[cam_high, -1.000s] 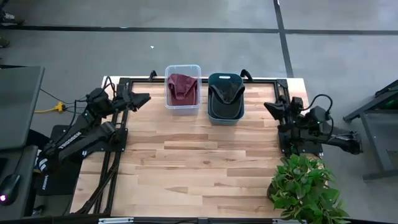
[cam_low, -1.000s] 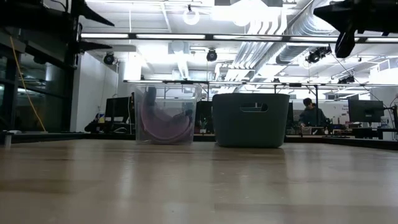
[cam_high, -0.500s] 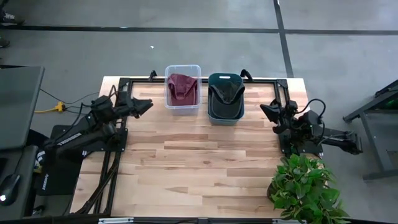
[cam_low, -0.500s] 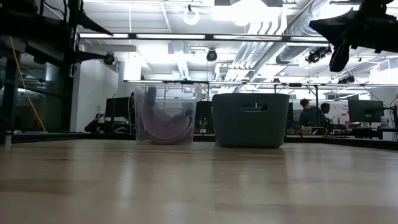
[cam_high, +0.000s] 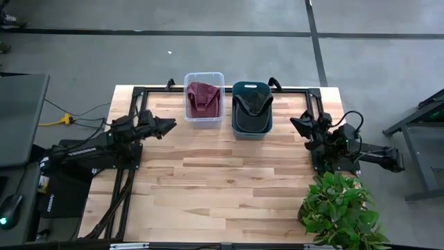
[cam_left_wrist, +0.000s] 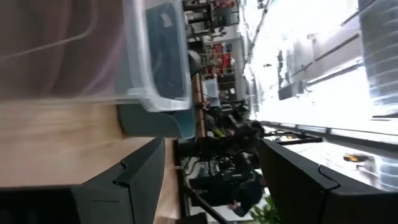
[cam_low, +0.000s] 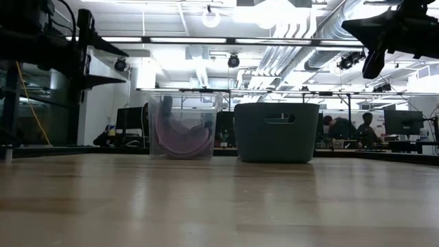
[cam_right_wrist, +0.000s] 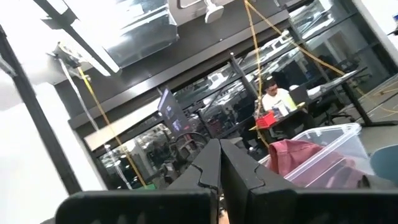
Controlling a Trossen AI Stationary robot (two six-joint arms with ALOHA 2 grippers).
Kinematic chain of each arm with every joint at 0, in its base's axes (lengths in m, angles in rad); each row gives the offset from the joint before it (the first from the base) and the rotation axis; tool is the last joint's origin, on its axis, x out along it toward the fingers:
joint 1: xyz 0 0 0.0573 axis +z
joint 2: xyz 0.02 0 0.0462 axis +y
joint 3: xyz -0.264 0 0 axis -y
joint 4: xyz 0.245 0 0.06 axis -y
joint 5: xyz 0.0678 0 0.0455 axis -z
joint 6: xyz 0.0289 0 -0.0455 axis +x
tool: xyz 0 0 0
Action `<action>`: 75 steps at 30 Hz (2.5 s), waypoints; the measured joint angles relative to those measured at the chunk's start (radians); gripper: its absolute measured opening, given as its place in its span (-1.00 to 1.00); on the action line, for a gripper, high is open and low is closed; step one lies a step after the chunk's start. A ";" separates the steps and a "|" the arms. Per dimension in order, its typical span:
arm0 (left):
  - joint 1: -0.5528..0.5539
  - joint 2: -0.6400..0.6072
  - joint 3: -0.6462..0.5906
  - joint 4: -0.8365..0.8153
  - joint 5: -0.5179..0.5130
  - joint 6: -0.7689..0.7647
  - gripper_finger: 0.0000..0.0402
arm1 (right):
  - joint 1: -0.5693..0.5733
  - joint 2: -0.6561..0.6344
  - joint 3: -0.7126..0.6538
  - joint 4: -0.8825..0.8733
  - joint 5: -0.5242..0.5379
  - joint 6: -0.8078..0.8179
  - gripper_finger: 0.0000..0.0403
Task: Pick & Place hat
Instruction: Return to Home Position
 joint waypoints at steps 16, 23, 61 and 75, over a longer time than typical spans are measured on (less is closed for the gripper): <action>-0.080 -0.001 -0.090 -0.017 -0.104 -0.012 0.20 | 0.000 0.000 0.000 -0.080 -0.070 -0.015 -1.00; -0.080 0.006 -0.091 -0.072 -0.106 0.094 0.20 | 0.000 0.000 0.000 -0.220 -0.107 -0.044 -1.00; -0.080 0.011 -0.096 -0.074 -0.100 0.584 0.20 | 0.000 0.000 0.003 -0.405 -0.095 -0.506 -1.00; -0.080 0.011 -0.096 -0.074 -0.099 0.584 0.20 | 0.000 0.000 0.002 -0.404 -0.095 -0.506 -1.00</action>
